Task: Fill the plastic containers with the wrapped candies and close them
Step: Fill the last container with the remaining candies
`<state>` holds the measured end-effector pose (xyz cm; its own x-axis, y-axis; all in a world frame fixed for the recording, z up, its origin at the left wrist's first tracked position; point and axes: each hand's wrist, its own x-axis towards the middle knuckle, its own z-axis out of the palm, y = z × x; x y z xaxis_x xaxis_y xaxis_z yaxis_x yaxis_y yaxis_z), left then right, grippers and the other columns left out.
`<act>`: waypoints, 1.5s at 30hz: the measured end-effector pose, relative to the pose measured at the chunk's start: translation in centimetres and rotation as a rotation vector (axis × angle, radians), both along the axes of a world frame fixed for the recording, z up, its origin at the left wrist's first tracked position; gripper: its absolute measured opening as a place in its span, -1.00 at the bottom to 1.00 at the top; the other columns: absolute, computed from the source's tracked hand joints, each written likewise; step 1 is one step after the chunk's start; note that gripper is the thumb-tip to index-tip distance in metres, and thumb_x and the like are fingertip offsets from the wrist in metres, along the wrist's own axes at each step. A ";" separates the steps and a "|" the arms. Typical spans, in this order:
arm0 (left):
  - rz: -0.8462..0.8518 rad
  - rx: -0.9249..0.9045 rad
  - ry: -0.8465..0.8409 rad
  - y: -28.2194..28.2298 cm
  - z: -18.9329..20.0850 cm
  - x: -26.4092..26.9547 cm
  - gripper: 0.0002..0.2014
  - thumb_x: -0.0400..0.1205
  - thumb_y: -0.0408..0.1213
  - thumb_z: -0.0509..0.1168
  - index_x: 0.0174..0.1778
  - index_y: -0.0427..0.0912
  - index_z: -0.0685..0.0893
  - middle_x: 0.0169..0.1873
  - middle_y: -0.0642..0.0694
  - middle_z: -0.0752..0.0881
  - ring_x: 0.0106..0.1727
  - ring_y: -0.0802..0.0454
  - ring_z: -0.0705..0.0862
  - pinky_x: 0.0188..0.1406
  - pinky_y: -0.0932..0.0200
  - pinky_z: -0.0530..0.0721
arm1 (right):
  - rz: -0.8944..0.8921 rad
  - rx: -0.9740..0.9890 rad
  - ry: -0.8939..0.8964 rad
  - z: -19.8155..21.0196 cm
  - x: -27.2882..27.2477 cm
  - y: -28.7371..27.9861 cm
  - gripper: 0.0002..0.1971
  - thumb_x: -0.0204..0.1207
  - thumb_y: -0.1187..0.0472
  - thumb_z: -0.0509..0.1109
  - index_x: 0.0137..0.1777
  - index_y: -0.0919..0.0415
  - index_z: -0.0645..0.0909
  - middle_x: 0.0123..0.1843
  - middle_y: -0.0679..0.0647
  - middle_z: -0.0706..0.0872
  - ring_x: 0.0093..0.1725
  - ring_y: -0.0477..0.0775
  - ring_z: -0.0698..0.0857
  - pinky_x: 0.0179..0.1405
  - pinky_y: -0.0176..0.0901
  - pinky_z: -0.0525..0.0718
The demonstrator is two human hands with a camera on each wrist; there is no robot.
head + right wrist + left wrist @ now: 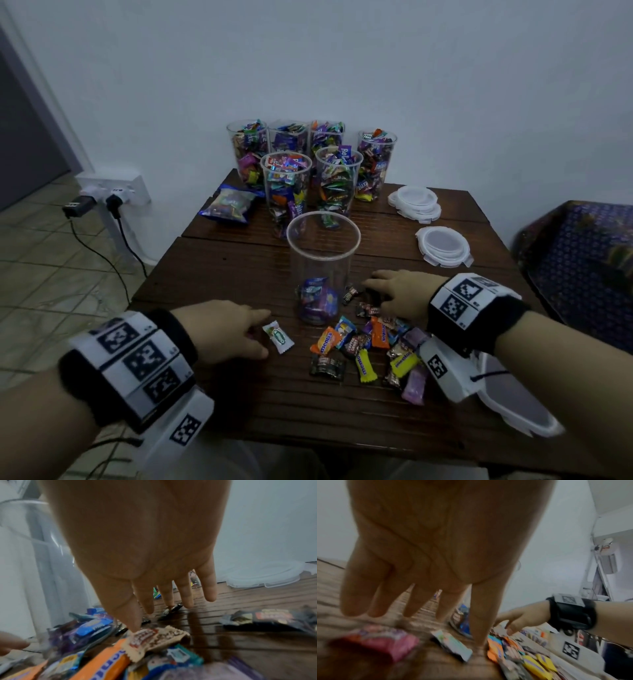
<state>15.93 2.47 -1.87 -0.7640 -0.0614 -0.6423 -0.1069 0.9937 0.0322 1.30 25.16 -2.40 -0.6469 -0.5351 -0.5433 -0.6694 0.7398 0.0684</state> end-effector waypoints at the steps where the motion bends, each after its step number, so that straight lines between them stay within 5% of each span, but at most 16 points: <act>1: -0.022 0.001 -0.014 0.5 -0.4 0.2 -0.24 0.63 0.22 0.16 0.67 0.13 -0.03 0.66 -0.03 0.11 0.59 -0.06 0.27 0.53 0.11 0.27 | -0.003 -0.001 -0.007 -0.1 0.1 0.2 -0.39 0.66 0.06 0.16 0.67 -0.07 0.03 0.71 0.00 -0.01 0.62 0.15 0.19 0.56 0.06 0.26; 11: -0.109 0.062 -0.011 5.0 -2.2 1.6 -0.11 0.58 0.29 0.15 0.65 0.14 -0.27 0.67 -0.15 -0.17 0.67 -0.23 -0.07 0.62 -0.10 0.16 | 0.000 -0.054 -0.097 0.0 1.9 3.0 -0.32 0.60 0.05 0.23 0.66 -0.09 0.02 0.69 -0.01 0.04 0.60 0.11 0.23 0.54 0.00 0.32; 21: -0.262 0.084 0.145 10.1 -2.7 0.0 -0.09 0.58 0.15 0.29 0.63 0.22 -0.25 0.67 -0.16 -0.17 0.64 -0.32 0.08 0.50 -0.20 0.37 | 0.105 0.061 -0.107 -0.1 4.2 3.8 0.16 0.32 -0.07 0.55 0.64 -0.18 -0.31 0.64 0.03 -0.07 0.57 0.15 0.16 0.51 0.09 0.36; 28: -0.378 -0.054 0.164 11.7 -2.3 -2.5 -0.29 0.69 -0.14 0.21 0.67 -0.01 -0.05 0.63 -0.38 0.04 0.42 -0.34 0.47 0.24 -0.15 0.59 | 0.100 -0.058 -0.080 -0.8 4.8 3.9 -0.08 0.42 -0.02 0.50 0.66 -0.14 -0.01 0.58 0.07 0.10 0.52 0.15 0.25 0.49 0.02 0.38; 35: -0.418 -0.083 0.266 11.8 -2.5 -3.4 -0.58 0.70 -0.30 0.15 0.51 -0.11 0.39 0.27 -0.20 0.58 0.25 -0.19 0.60 0.07 -0.04 0.61 | 0.077 -0.183 -0.035 -0.8 5.0 3.9 -0.42 0.53 0.09 0.39 0.54 -0.10 0.33 0.39 0.04 0.32 0.34 0.10 0.47 0.20 -0.15 0.48; 45: -0.362 -0.022 0.368 10.9 -2.3 -3.9 -0.69 0.68 -0.35 0.14 0.32 -0.14 0.59 0.22 -0.20 0.60 0.22 -0.20 0.60 0.07 -0.04 0.59 | 0.115 -0.228 0.017 -1.0 5.2 3.3 -0.64 0.55 0.29 0.27 0.34 0.09 0.50 0.25 0.08 0.44 0.19 0.15 0.57 0.07 -0.16 0.49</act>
<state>12.01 13.39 -4.15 -0.9141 0.2382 -0.3283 0.2583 0.9659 -0.0185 6.47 28.46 -3.39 -0.5823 -0.7134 -0.3897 -0.7505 0.6561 -0.0795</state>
